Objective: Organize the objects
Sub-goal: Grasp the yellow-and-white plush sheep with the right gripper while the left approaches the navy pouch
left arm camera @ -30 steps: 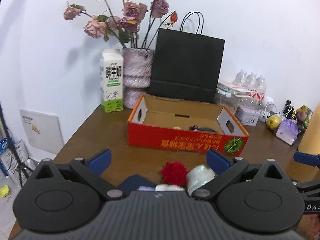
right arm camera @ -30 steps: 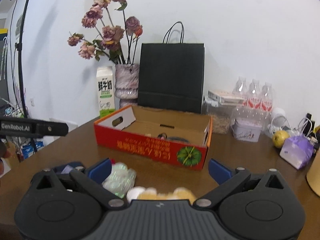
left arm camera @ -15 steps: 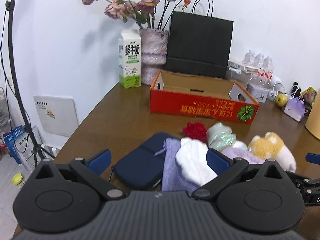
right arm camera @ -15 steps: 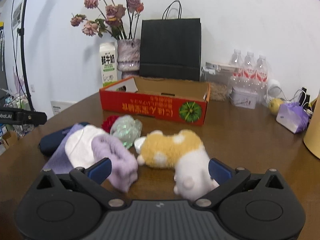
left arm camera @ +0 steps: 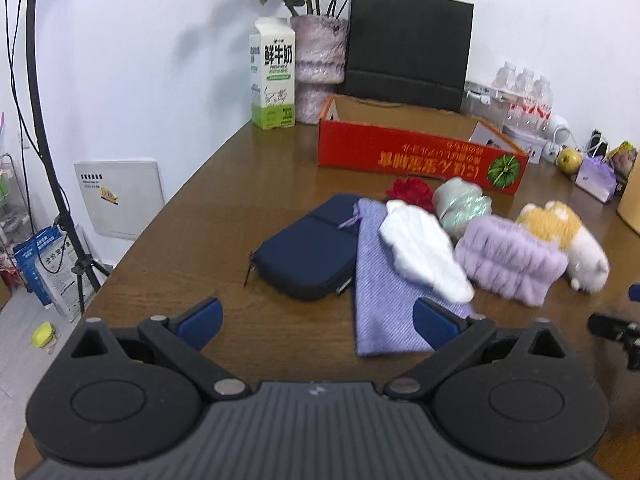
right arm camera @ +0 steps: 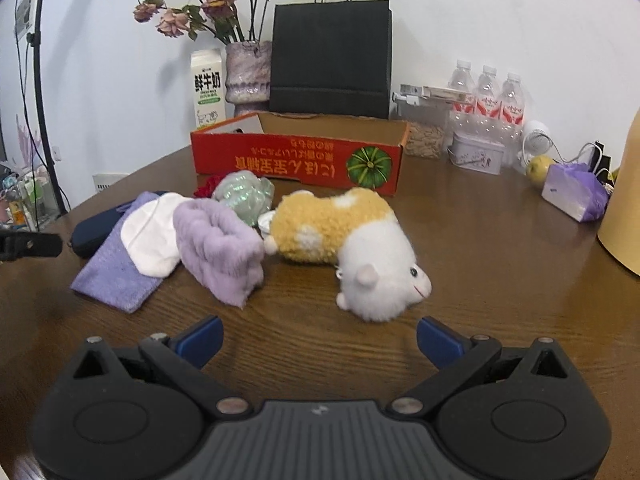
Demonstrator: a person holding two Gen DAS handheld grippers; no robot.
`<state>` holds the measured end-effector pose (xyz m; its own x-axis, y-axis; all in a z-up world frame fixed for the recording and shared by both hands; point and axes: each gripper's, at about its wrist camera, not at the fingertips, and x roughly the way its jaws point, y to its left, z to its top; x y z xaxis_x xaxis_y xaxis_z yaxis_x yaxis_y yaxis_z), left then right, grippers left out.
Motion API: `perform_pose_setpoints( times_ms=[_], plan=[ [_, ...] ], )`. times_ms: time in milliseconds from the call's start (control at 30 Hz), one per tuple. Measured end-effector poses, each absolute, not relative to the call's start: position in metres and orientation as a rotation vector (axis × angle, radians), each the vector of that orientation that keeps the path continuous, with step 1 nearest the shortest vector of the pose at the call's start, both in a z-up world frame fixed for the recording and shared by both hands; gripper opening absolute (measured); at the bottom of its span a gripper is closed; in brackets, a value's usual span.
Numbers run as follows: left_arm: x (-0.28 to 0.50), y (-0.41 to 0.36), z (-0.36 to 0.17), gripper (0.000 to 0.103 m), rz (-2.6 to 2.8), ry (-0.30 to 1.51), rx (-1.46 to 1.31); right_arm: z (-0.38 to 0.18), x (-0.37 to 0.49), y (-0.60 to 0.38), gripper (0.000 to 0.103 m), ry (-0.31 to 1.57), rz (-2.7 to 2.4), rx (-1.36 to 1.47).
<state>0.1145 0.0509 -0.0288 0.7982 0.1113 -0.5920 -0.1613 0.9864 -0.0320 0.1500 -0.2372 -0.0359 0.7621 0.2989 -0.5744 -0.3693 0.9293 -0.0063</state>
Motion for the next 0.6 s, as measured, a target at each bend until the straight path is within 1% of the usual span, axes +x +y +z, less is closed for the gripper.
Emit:
perform_pose_setpoints(
  times_ms=[367, 600],
  plan=[
    [0.128, 0.064, -0.041, 0.103, 0.178, 0.655, -0.025, -0.042, 0.158, -0.247, 0.103, 0.628, 0.326, -0.145],
    [0.148, 0.069, -0.044, 0.103, 0.179, 0.667, 0.025, -0.042, 0.187, -0.246, 0.103, 0.647, 0.308, -0.189]
  ],
)
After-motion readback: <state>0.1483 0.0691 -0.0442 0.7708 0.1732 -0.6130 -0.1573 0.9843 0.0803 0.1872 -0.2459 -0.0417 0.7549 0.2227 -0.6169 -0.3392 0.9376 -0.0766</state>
